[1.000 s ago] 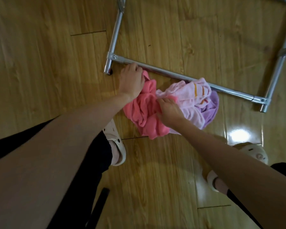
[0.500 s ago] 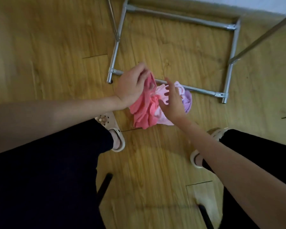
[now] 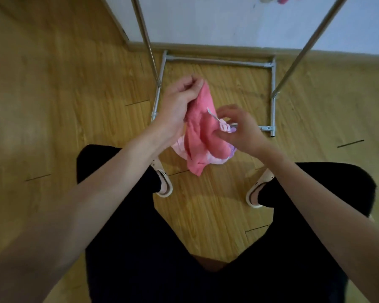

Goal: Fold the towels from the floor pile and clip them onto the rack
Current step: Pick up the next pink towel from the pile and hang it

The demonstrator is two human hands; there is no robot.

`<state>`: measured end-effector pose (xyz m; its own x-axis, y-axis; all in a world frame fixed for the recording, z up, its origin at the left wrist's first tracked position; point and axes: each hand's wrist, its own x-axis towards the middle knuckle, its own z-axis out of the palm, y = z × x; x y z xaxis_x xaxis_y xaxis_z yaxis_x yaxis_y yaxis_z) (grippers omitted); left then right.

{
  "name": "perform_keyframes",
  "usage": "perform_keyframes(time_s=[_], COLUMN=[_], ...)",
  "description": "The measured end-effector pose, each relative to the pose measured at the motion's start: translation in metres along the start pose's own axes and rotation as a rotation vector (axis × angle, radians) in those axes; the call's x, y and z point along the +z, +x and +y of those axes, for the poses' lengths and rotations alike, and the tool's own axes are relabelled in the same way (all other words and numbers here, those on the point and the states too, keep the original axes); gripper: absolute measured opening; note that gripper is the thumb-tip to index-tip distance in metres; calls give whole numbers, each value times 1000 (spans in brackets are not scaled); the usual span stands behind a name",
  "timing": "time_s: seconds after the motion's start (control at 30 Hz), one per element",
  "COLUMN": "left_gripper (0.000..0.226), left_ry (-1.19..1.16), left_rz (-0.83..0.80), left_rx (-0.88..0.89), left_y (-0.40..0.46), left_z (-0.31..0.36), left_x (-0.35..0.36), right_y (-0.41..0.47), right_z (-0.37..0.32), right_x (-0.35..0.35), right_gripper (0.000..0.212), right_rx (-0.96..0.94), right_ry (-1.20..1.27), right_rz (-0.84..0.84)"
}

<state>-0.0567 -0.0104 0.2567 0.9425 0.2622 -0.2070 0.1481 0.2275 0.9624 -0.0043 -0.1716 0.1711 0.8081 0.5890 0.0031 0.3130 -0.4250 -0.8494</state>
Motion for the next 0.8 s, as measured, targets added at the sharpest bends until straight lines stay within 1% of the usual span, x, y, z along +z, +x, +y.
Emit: perform_keyframes(time_s=[0.03, 0.1, 0.2, 0.27, 0.4, 0.63, 0.67, 0.73, 0.77, 0.8], left_gripper=[24, 26, 28, 28, 21, 20, 19, 15, 13, 10], left_ry=[-60, -190, -381, -444, -493, -603, -612, -584, -527, -419], left_rz=[20, 78, 138, 157, 216, 341, 367, 453, 501, 543], left_rx=[-1, -5, -9, 8, -13, -108, -111, -94, -67, -26], left_y=[-7, -18, -31, -39, -50, -61, -62, -64, -65, -66], left_z=[9, 24, 44, 54, 60, 54, 54, 55, 54, 54], left_x=[2, 3, 1, -2, -6, -28, -31, -35, -38, -41], right_y=[-7, -20, -42, -57, -81, -102, -103, -102, -101, -100], right_z=[-8, -15, -13, -10, 0, 21, 20, 11, 3, -8], right_x=[-3, -6, -9, -8, 1, 3, 1, -4, -8, -13], right_gripper=[24, 12, 6, 6, 11, 23, 22, 22, 22, 23], right_rx=[-1, 13, 74, 123, 247, 327, 351, 377, 378, 377], right_ry=[-5, 6, 56, 90, 112, 83, 88, 126, 147, 168], right_rz=[5, 32, 108, 166, 211, 238, 252, 299, 331, 362])
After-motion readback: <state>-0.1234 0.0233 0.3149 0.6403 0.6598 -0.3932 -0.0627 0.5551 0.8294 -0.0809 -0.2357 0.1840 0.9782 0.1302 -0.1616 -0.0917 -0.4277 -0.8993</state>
